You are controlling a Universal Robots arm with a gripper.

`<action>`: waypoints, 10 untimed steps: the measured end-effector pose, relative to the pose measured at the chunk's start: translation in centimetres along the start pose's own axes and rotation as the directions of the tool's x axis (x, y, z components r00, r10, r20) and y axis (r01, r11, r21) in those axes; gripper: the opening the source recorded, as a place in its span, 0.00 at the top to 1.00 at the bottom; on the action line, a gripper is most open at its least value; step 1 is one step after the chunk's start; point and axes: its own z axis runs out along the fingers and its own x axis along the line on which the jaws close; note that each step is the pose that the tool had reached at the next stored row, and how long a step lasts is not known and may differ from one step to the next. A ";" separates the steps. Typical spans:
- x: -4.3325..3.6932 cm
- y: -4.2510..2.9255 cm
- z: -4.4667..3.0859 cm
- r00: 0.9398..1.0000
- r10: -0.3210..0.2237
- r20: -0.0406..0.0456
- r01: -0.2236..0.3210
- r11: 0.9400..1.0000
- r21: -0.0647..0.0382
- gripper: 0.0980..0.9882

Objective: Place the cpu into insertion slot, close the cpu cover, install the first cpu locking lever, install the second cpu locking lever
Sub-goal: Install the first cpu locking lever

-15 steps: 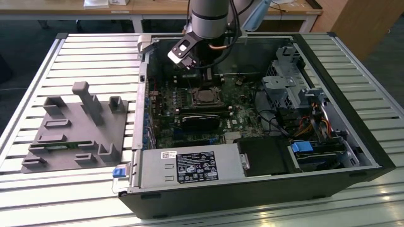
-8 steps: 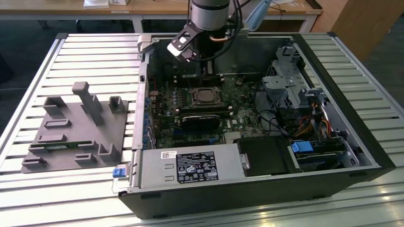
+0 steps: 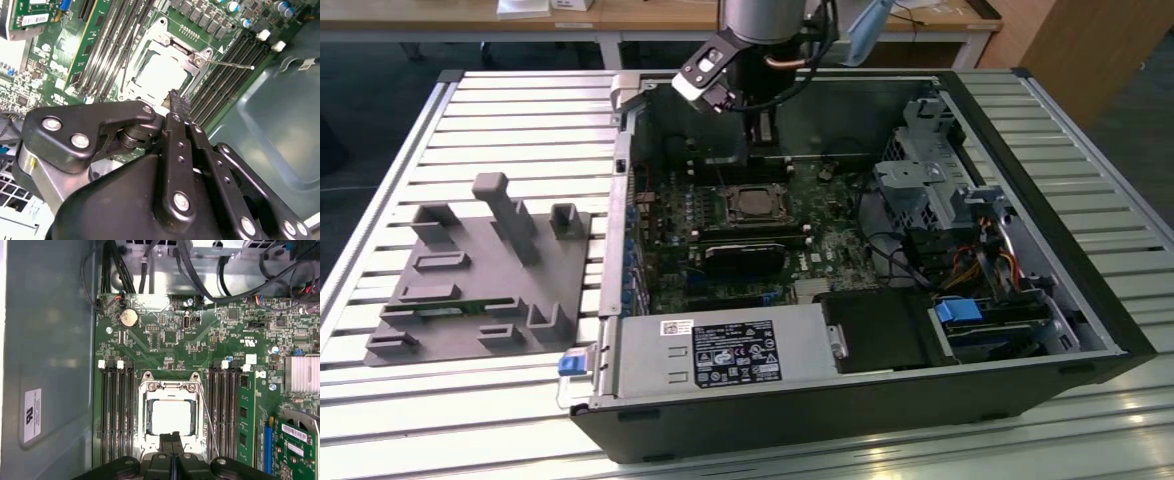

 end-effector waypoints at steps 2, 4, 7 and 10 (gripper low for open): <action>0.00 0.00 0.00 1.000 -0.025 0.000 0.025 1.000 0.000 0.99; 0.00 0.00 0.00 0.998 -0.061 -0.001 0.061 0.998 0.000 0.99; 0.00 0.00 0.02 0.993 -0.116 -0.002 0.116 0.993 -0.001 0.99; 0.00 0.00 0.03 0.986 -0.167 -0.003 0.167 0.986 -0.001 0.99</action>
